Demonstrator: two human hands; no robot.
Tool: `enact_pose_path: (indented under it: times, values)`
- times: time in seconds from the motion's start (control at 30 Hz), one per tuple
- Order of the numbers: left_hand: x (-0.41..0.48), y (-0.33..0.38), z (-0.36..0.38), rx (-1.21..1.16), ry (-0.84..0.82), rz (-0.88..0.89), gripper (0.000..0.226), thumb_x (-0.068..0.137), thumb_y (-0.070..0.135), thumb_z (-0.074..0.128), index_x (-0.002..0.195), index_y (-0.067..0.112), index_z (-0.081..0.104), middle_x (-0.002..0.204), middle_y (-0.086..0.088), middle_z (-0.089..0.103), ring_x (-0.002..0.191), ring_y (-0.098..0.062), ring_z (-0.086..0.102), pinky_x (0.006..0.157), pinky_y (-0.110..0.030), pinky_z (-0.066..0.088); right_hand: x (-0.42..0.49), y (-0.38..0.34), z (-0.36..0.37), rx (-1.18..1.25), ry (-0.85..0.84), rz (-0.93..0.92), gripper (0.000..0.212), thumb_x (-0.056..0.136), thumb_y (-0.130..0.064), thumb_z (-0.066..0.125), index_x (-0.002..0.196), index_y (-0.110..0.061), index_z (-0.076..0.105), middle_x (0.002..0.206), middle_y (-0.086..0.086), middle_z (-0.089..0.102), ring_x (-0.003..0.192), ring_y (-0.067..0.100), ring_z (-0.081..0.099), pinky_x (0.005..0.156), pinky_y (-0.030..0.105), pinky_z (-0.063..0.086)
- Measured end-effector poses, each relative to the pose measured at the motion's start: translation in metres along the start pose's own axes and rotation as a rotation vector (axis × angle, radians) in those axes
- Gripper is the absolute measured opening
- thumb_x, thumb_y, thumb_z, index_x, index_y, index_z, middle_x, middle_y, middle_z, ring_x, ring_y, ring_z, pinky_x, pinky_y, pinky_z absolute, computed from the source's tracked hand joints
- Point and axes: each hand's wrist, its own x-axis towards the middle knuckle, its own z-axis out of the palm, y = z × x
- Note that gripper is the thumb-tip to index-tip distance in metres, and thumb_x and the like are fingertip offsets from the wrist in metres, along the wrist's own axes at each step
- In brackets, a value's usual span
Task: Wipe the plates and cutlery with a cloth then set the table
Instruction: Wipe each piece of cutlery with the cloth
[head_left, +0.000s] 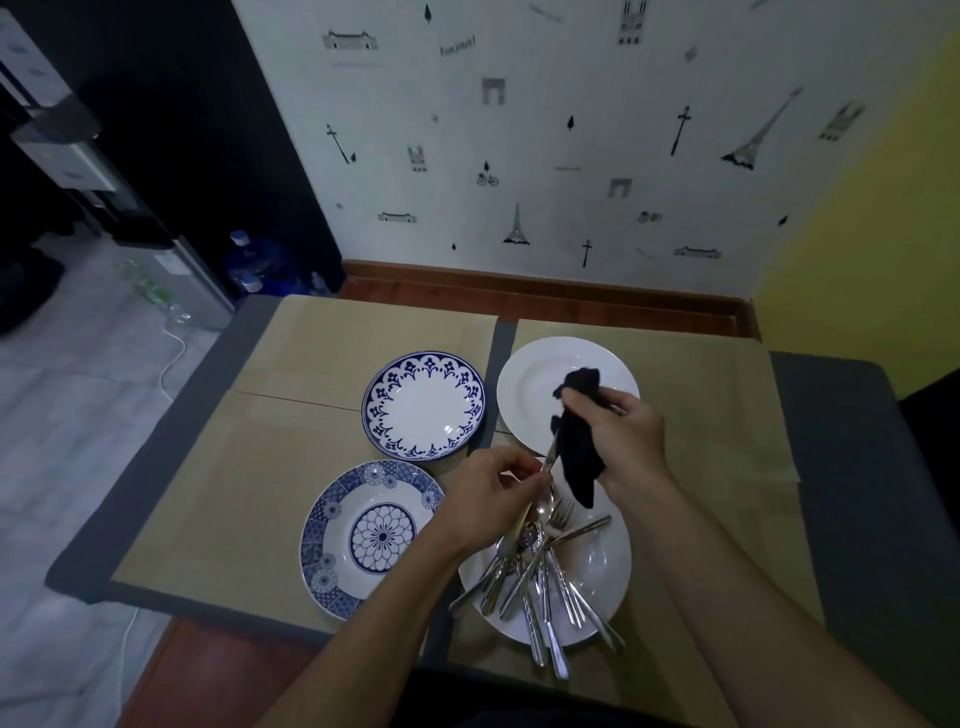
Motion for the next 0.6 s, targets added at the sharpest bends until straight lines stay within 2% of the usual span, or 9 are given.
enact_pose_path:
  times: [0.1,0.17,0.23,0.33,0.47,0.6]
  values:
    - [-0.002,0.003,0.003,0.03,0.015,0.008,0.009,0.092,0.016,0.069,0.086,0.009,0.07,0.065,-0.006,0.069,0.048,-0.015,0.064,0.048,-0.028,0.051,0.007,-0.004,-0.004,0.041,0.044,-0.032,0.057,0.051,-0.038,0.094,0.1,-0.015,0.078,0.093,0.009,0.08,0.088,0.036,0.077,0.083,0.058,0.062]
    - [-0.002,0.006,0.005,0.081,0.058,0.026,0.009,0.093,0.015,0.069,0.087,0.009,0.071,0.062,-0.002,0.067,0.041,-0.006,0.056,0.043,-0.02,0.045,0.001,-0.004,-0.006,-0.006,-0.005,-0.03,0.048,0.063,-0.028,0.095,0.104,-0.012,0.075,0.096,0.011,0.079,0.088,0.034,0.077,0.085,0.055,0.063]
    - [0.003,0.002,0.007,0.162,0.124,0.094,0.007,0.091,0.017,0.07,0.086,0.014,0.073,0.065,0.003,0.069,0.049,-0.008,0.063,0.052,-0.029,0.053,-0.004,0.002,-0.008,-0.072,-0.084,0.007,0.039,0.075,-0.016,0.091,0.109,-0.01,0.073,0.098,0.012,0.078,0.088,0.031,0.077,0.084,0.047,0.064]
    - [0.009,-0.005,0.009,0.26,0.173,0.146,0.007,0.088,0.022,0.069,0.09,0.019,0.075,0.072,0.006,0.071,0.061,-0.011,0.067,0.065,-0.04,0.058,-0.008,0.009,-0.009,-0.118,-0.157,0.058,0.034,0.077,-0.012,0.09,0.107,-0.008,0.074,0.093,0.013,0.079,0.085,0.03,0.077,0.076,0.04,0.064]
    - [0.008,-0.009,0.011,0.288,0.216,0.179,0.006,0.085,0.023,0.074,0.088,0.028,0.074,0.075,0.011,0.07,0.061,-0.009,0.066,0.064,-0.039,0.057,-0.003,0.003,-0.01,-0.164,-0.178,0.04,0.018,0.081,-0.012,0.085,0.097,-0.012,0.077,0.09,0.013,0.079,0.087,0.031,0.077,0.078,0.039,0.064]
    - [0.011,-0.006,0.008,0.259,0.226,0.123,0.026,0.08,0.022,0.081,0.076,0.045,0.069,0.073,0.017,0.069,0.062,-0.004,0.065,0.065,-0.033,0.057,0.002,-0.005,-0.009,-0.144,-0.135,0.016,0.005,0.087,-0.013,0.08,0.092,-0.014,0.078,0.09,0.014,0.079,0.086,0.031,0.076,0.084,0.047,0.064]
